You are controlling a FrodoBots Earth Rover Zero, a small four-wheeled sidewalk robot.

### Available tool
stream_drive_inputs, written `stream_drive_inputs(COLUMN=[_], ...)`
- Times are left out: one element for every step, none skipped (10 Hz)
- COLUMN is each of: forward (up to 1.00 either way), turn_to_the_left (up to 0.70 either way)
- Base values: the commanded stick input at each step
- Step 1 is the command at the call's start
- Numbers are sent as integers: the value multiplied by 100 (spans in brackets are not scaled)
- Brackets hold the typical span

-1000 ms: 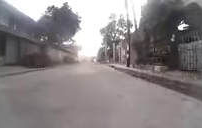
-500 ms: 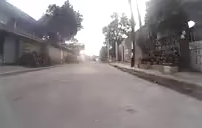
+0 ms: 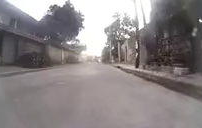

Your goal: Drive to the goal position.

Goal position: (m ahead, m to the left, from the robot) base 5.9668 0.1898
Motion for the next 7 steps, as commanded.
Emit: stream_drive_inputs(forward=[100,100,100,100,100,100,100], turn_to_the_left=[0,0,0,0,0,0,0])
